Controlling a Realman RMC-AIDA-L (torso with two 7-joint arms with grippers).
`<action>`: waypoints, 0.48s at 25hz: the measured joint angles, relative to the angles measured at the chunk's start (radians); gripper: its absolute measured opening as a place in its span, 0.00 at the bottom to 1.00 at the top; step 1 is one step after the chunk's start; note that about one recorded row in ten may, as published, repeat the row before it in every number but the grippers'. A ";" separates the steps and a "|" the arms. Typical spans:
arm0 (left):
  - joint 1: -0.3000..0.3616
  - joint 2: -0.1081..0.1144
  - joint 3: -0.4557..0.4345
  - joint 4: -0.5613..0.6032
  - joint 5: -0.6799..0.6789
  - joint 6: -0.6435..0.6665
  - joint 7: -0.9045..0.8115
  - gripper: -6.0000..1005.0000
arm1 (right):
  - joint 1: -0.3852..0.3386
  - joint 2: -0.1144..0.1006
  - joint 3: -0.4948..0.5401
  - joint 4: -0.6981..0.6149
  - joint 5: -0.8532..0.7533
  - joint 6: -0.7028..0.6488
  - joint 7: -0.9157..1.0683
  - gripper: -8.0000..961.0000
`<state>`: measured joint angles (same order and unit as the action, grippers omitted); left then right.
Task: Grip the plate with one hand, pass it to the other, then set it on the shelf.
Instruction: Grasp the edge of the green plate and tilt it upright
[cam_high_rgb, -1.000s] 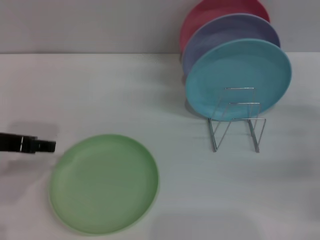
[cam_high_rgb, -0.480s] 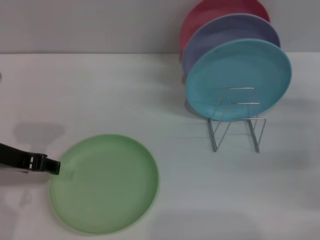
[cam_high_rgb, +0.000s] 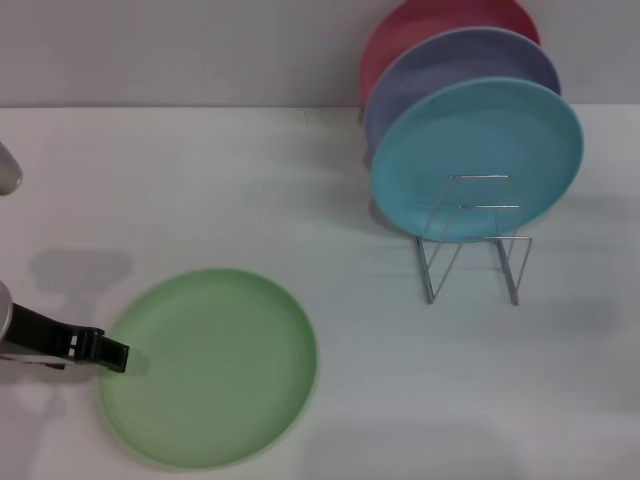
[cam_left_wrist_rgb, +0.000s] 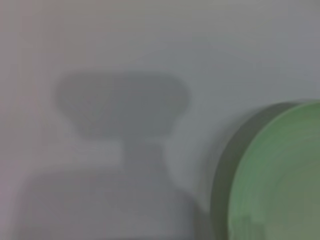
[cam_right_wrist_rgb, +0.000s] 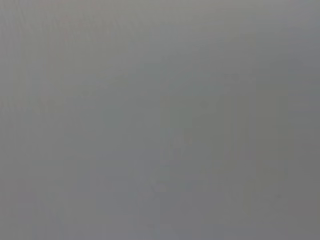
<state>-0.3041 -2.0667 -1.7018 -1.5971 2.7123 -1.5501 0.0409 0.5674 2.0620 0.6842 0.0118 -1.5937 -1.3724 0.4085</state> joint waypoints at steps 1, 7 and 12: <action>-0.002 0.000 0.004 0.006 0.000 0.004 0.000 0.69 | 0.001 -0.001 0.000 0.000 0.000 0.001 0.000 0.69; -0.029 0.000 0.022 0.052 0.000 0.017 -0.001 0.67 | 0.007 -0.005 0.000 0.002 0.000 0.003 0.000 0.70; -0.038 0.000 0.022 0.076 0.000 0.023 -0.001 0.66 | 0.008 -0.005 0.000 0.003 0.000 0.004 0.001 0.69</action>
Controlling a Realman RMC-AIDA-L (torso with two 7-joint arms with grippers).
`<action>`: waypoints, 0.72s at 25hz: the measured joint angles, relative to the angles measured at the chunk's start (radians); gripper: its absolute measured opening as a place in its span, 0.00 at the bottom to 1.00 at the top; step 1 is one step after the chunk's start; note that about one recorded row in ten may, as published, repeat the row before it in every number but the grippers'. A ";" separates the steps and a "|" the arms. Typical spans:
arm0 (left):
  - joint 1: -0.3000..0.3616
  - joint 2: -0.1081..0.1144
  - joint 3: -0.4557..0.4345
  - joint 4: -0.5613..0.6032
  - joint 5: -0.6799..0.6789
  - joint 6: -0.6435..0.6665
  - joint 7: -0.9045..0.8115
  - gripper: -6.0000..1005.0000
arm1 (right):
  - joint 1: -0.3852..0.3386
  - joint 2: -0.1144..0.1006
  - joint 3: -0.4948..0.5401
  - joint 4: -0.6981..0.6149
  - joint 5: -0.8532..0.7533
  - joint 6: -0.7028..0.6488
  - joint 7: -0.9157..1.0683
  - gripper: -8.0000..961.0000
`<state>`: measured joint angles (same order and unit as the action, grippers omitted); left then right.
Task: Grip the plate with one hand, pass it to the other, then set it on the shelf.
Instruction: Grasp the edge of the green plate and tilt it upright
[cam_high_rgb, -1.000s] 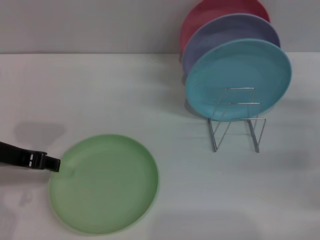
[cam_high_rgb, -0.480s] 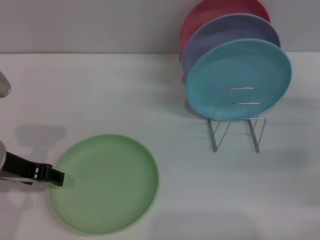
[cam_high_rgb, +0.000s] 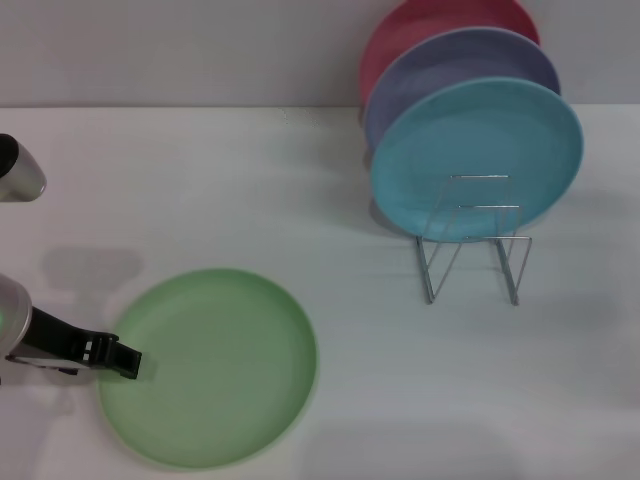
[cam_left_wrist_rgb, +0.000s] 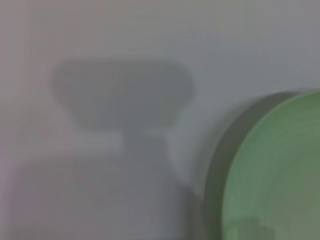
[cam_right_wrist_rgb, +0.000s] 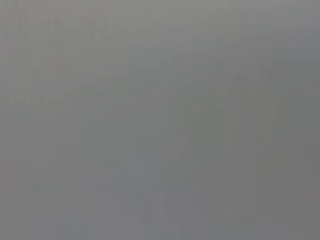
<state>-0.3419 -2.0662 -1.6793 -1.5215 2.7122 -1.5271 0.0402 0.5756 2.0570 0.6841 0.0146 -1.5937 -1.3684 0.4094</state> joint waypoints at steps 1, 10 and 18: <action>-0.001 0.000 0.000 0.003 0.000 0.001 0.000 0.65 | 0.000 0.000 0.000 0.000 0.000 0.000 0.000 0.69; -0.018 0.001 0.016 0.026 0.014 0.009 0.003 0.62 | 0.001 0.000 0.000 0.001 0.000 0.000 0.000 0.70; -0.036 0.002 0.033 0.046 0.028 0.013 0.003 0.53 | 0.003 0.000 0.000 -0.001 0.000 -0.001 0.000 0.70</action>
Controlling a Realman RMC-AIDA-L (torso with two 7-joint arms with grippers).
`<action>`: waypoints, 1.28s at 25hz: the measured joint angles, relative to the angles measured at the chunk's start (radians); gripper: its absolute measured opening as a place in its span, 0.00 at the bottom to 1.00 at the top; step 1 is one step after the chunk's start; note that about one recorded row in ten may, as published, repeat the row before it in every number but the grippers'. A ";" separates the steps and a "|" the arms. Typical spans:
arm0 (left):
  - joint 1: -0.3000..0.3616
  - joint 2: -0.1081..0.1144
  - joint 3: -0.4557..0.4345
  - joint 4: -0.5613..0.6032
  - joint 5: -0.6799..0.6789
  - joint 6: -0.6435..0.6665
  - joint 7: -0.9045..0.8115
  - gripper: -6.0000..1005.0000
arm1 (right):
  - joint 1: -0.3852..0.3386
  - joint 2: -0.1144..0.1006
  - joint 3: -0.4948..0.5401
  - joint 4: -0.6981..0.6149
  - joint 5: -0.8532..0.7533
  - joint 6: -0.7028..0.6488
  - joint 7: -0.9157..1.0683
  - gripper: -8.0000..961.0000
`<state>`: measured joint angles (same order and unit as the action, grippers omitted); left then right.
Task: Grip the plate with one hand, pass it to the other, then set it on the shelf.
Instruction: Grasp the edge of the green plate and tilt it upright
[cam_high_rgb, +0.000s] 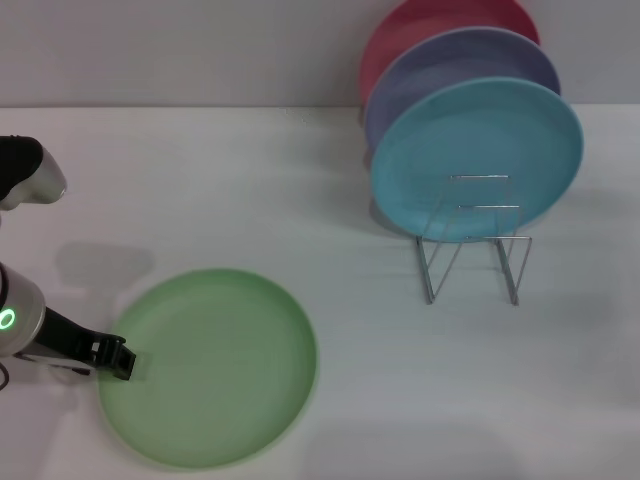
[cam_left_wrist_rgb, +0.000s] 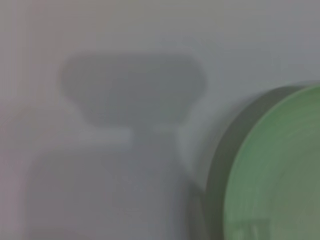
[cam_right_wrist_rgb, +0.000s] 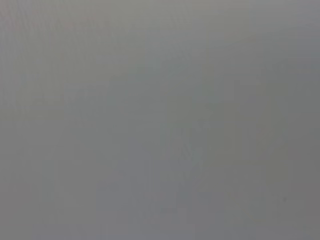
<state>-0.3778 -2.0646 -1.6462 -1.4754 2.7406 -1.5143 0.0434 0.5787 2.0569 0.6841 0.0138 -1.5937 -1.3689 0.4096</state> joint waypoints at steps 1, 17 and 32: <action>-0.001 0.000 0.000 0.001 0.000 0.001 0.000 0.45 | 0.000 0.000 0.000 0.000 0.000 0.000 0.000 0.70; -0.006 0.000 0.002 0.018 0.007 0.010 0.007 0.31 | -0.006 0.000 0.000 0.003 0.000 -0.003 0.000 0.69; -0.012 0.000 0.003 0.019 0.007 0.001 0.007 0.25 | -0.005 0.002 0.000 0.003 0.000 -0.008 0.000 0.70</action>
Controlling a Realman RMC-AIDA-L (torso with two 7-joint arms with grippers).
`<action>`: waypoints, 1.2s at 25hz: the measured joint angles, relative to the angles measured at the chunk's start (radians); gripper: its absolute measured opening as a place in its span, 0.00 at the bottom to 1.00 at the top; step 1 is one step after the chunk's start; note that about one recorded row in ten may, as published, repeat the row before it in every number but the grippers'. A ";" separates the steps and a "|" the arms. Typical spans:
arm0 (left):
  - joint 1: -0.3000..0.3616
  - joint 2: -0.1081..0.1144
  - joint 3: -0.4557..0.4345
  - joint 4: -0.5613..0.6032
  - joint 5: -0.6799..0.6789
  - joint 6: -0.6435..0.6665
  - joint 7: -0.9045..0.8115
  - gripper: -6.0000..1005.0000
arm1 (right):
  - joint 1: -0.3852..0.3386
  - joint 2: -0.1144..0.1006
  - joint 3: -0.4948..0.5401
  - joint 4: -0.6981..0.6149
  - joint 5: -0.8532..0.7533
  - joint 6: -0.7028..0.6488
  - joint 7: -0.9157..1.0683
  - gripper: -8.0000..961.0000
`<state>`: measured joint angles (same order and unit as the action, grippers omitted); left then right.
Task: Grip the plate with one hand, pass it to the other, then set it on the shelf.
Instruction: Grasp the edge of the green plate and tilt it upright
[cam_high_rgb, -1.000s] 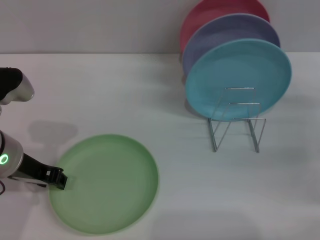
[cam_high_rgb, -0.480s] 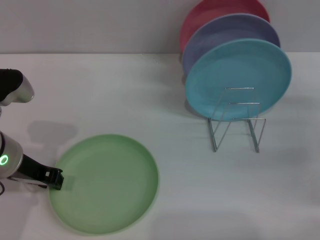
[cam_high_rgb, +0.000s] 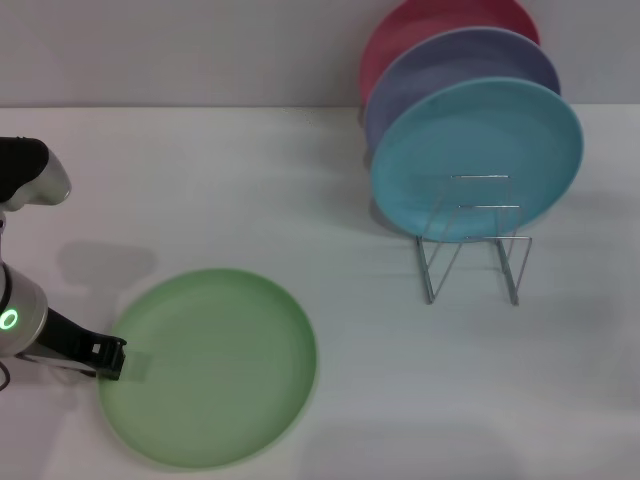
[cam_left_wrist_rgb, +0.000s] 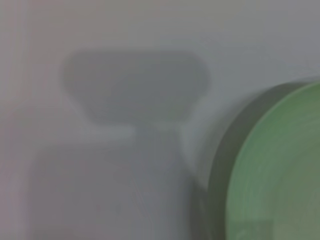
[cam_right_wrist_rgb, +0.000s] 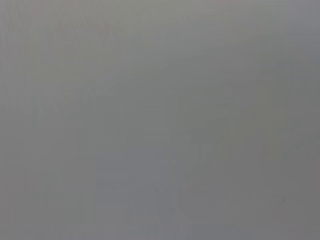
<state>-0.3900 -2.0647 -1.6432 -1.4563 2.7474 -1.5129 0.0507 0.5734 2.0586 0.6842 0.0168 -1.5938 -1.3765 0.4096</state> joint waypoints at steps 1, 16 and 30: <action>0.000 0.000 0.000 0.000 0.000 0.000 0.000 0.24 | 0.000 0.000 0.000 0.000 0.000 0.000 0.000 0.70; -0.015 0.000 0.000 0.020 0.000 -0.003 -0.006 0.15 | -0.003 0.002 0.000 0.000 0.000 0.000 0.000 0.70; -0.015 0.000 0.007 0.006 -0.007 -0.002 0.012 0.06 | -0.006 0.003 0.000 0.000 0.000 0.001 0.000 0.70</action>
<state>-0.4054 -2.0647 -1.6366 -1.4505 2.7407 -1.5146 0.0622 0.5676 2.0617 0.6842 0.0169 -1.5938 -1.3759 0.4098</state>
